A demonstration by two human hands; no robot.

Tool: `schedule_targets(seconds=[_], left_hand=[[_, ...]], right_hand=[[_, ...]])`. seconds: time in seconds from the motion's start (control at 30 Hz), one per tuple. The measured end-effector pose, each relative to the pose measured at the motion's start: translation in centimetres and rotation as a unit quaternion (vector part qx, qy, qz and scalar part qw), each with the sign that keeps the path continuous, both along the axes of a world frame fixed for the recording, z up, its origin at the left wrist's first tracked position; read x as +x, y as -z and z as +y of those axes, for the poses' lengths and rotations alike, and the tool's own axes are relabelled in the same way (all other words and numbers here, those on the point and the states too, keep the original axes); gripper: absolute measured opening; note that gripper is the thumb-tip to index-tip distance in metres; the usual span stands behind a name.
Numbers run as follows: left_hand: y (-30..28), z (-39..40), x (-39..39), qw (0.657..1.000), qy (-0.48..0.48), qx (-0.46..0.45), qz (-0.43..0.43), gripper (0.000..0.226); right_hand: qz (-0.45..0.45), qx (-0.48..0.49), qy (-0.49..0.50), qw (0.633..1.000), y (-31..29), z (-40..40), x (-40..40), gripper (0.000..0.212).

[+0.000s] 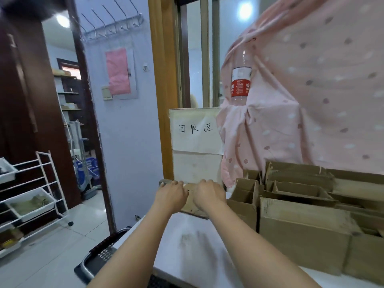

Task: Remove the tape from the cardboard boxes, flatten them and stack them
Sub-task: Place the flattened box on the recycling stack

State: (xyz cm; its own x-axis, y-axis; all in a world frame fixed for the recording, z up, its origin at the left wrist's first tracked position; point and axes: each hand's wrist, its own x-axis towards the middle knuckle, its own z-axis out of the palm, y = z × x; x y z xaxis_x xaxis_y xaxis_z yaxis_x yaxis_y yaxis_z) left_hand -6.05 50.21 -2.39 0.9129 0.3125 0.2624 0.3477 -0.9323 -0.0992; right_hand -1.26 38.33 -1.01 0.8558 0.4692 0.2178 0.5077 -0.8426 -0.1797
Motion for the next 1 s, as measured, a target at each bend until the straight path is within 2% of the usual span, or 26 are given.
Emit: schedule_targets(seconds=[0.13, 0.27, 0.4, 0.53, 0.73, 1.0], left_hand=[[-2.5, -3.7, -2.4, 1.0, -0.015, -0.015, -0.017, 0.037], [-4.0, -9.8, -3.4, 1.0, 0.018, -0.013, -0.015, 0.039], [-4.5, -16.3, -2.6, 0.998, 0.057, -0.023, -0.025, 0.035], [-4.5, -22.9, -1.1, 0.993, 0.107, -0.02, -0.041, 0.043], [-3.9, -31.5, 2.0, 0.983, 0.179, -0.024, -0.015, 0.048], [-2.8, -38.9, 5.1, 0.957, 0.287, -0.038, -0.029, 0.048]], right_hand=[[-0.025, -0.004, -0.003, 1.0, -3.0, -5.6, -2.2, 0.034], [-0.039, 0.004, 0.014, 0.999, -5.1, -12.2, -3.7, 0.047], [-0.033, -0.015, 0.043, 0.998, -6.0, -19.5, -4.1, 0.039], [-0.033, -0.021, 0.093, 0.995, -5.9, -26.7, -3.6, 0.038], [-0.037, 0.004, 0.163, 0.986, -5.3, -35.7, -2.2, 0.036], [-0.007, 0.035, 0.191, 0.981, -3.5, -44.0, -0.1, 0.038]])
